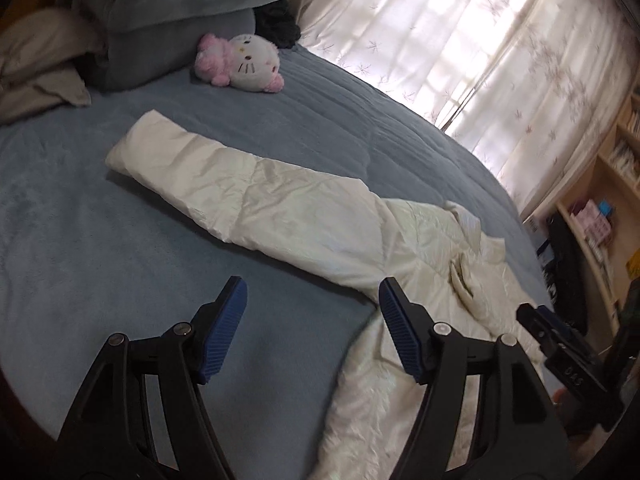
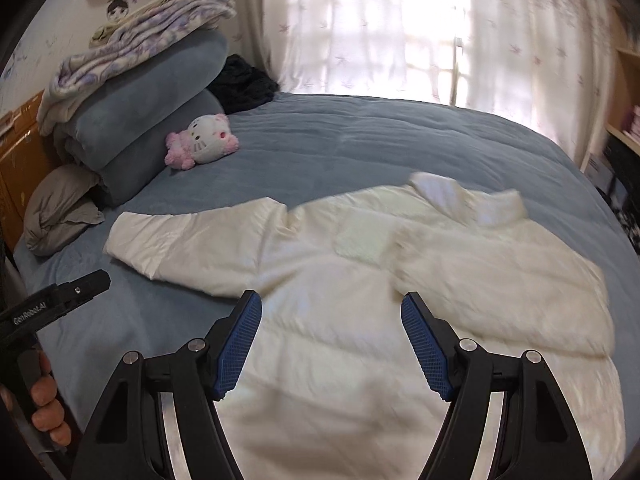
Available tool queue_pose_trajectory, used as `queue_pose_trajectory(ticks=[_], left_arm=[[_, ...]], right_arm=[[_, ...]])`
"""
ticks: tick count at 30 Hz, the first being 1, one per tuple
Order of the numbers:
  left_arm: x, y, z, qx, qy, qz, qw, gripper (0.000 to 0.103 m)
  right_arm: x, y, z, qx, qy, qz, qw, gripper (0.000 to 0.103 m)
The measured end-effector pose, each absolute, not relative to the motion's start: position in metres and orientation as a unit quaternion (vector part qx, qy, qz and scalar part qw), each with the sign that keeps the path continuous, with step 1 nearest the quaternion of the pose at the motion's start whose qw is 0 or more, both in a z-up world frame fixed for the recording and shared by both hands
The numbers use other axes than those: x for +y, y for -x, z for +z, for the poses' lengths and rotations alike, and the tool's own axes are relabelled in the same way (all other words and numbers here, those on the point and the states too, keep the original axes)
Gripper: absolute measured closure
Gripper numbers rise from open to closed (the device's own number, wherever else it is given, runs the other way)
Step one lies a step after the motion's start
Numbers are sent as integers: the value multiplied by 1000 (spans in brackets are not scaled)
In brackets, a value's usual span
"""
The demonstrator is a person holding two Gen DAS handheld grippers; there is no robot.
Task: Fold large clothes
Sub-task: 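Move the left tool to the other sleeve and grasp its cuff, then lift and fold the held sleeve across the jacket body with the left tool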
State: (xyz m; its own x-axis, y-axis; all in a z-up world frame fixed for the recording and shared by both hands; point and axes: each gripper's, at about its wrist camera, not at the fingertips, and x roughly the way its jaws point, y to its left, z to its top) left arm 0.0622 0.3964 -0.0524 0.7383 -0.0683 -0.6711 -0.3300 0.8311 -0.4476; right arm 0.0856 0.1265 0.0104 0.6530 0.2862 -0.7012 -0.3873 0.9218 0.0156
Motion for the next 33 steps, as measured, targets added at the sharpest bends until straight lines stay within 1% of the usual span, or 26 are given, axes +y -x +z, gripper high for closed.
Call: queue_pose_trajectory(ticks=[3,6,10,13,18,20,21,22,25,27,29,33], left_arm=[[435,-80,-77,357,319,63,876,37],[465,-102,-106,368,345,71,861,37],[503,-124,-146,378,387,91,836,37],[529,-139,-168,377,401,124,825,37],[567,-163,-194,367,434,157,808,38],[574,-172,-196,356,433,177,809,58],[575,-176,-196,356,428,181,811,82],[575,-181,-195,357,424,183,812,93],[559,-187,-168,340,385,199,835,99],[541,-191,-137,322,343,204,858,100],[520,-189,-97,297,312,195,881,100],[470,-191,-19,272,244,160,917,100]], right_arm=[[164,-110,-4,376,73,197,903,29],[196,-137,-28,382,80,203,898,32],[233,-169,-60,399,84,210,889,40],[249,-187,-81,412,81,213,882,42],[253,-194,-103,419,79,218,878,43],[247,-197,-110,428,71,217,874,43],[243,-199,-112,435,62,218,871,43],[237,-198,-112,438,54,219,870,43],[217,-194,-102,439,28,224,869,43],[204,-190,-91,431,16,227,874,43],[187,-183,-77,420,5,227,879,43],[145,-168,-51,396,-24,224,890,43]])
